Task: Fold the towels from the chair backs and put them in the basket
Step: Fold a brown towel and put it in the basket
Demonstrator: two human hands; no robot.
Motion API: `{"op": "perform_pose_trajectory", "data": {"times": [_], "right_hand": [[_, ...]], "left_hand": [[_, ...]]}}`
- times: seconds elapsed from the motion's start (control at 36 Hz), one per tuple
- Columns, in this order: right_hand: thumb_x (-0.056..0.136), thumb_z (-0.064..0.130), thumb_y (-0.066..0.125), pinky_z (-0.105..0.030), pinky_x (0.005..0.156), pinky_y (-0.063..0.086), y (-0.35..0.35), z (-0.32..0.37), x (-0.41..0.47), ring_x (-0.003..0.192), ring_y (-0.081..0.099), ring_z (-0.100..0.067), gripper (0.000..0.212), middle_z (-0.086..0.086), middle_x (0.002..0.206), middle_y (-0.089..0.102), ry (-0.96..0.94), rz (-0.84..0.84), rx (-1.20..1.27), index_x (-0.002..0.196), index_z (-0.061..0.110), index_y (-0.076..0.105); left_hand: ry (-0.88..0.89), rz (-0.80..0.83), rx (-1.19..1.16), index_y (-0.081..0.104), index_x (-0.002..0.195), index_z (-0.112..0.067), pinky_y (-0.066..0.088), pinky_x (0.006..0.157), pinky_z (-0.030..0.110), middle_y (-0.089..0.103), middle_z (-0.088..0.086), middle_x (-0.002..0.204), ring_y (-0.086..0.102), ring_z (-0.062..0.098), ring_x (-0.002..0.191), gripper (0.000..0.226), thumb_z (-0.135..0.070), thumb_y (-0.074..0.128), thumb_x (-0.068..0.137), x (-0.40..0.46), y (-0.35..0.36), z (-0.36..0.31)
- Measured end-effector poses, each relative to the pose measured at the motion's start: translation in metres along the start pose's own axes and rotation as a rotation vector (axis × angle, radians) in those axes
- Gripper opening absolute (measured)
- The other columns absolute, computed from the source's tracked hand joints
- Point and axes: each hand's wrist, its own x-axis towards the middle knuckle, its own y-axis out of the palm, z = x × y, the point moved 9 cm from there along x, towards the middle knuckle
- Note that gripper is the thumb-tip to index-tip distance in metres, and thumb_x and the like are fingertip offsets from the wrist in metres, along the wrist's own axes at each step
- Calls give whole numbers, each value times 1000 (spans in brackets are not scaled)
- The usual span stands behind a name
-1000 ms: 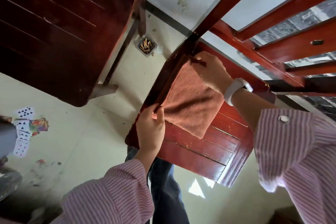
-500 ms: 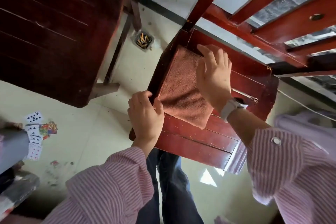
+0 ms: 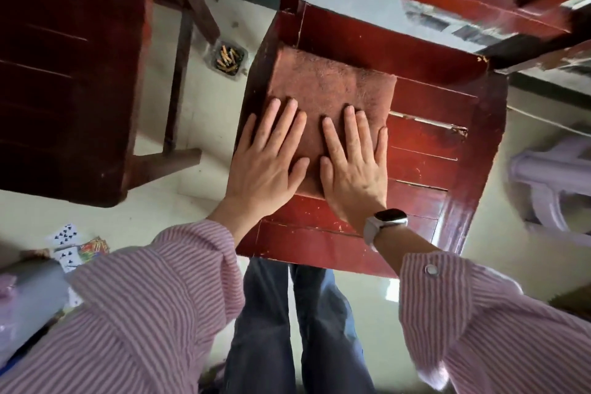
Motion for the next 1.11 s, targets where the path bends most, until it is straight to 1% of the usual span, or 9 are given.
{"op": "perform_pose_trajectory", "data": {"times": [0.19, 0.28, 0.36, 0.47, 0.56, 0.64, 0.81, 0.89, 1.11], "right_hand": [[92, 21, 33, -46, 115, 9, -21, -7, -7, 141, 15, -23, 50, -13, 151, 23, 18, -76, 323, 141, 14, 29], [89, 21, 42, -38, 107, 30, -35, -34, -30, 128, 37, -26, 50, -14, 139, 40, 329, -215, 564, 137, 8, 35], [88, 34, 52, -40, 96, 40, -14, -50, -59, 109, 49, -25, 50, -7, 118, 49, 764, -121, 758, 130, 10, 40], [83, 41, 56, -45, 94, 40, 5, -42, -68, 102, 53, -30, 44, -10, 106, 57, 930, 83, 734, 108, 6, 50], [81, 39, 56, -38, 89, 43, 5, -45, -72, 97, 56, -30, 40, -9, 100, 58, 1047, 151, 862, 105, 8, 50], [82, 31, 58, -29, 76, 39, -13, -67, -72, 85, 52, -23, 35, -3, 91, 53, 1063, 53, 951, 107, 9, 49], [83, 13, 59, -9, 82, 39, -49, -143, -64, 93, 49, -9, 46, 0, 106, 51, 1035, -418, 1079, 126, 10, 42], [80, 22, 58, -24, 84, 41, -29, -156, -68, 93, 50, -12, 47, -2, 103, 53, 1154, -357, 1117, 124, 11, 43], [88, 23, 54, -28, 83, 40, 3, -137, -98, 96, 55, -23, 33, -8, 101, 61, 1196, -142, 1084, 114, 2, 53]], "left_hand": [[-1, -14, 17, 28, 142, -13, 13, 111, 56, 23, 7, 152, 15, 26, 142, 60, -36, 40, 88, 4, -20, -4], [47, -73, 26, 31, 141, -14, 13, 111, 58, 27, 7, 151, 19, 26, 141, 59, -30, 44, 86, 23, -38, -10], [98, -24, 69, 22, 145, -16, 7, 111, 58, 19, 7, 154, 12, 28, 142, 58, -31, 37, 91, 57, -46, -22], [109, 122, 136, 8, 147, -27, -7, 110, 59, 10, 2, 156, -1, 27, 143, 54, -42, 23, 97, 96, -36, -22], [63, 112, 98, 24, 143, -22, 1, 111, 59, 30, 2, 148, 21, 26, 138, 50, -40, 26, 97, 106, -43, -12], [-3, 23, 105, 42, 133, -15, 20, 106, 52, 49, 12, 130, 43, 33, 120, 46, -36, 29, 95, 96, -53, -6], [-200, 65, -175, 51, 123, -8, 41, 89, 45, 59, 15, 117, 56, 34, 108, 44, -37, 41, 92, 32, -30, -13], [-300, 31, -354, 48, 127, -5, 38, 94, 39, 54, 15, 121, 51, 29, 114, 42, -31, 46, 94, 22, -28, -19], [-545, 163, -579, 44, 129, -2, 36, 98, 34, 51, 18, 128, 47, 30, 119, 48, -32, 51, 92, 40, -16, -25]]}}
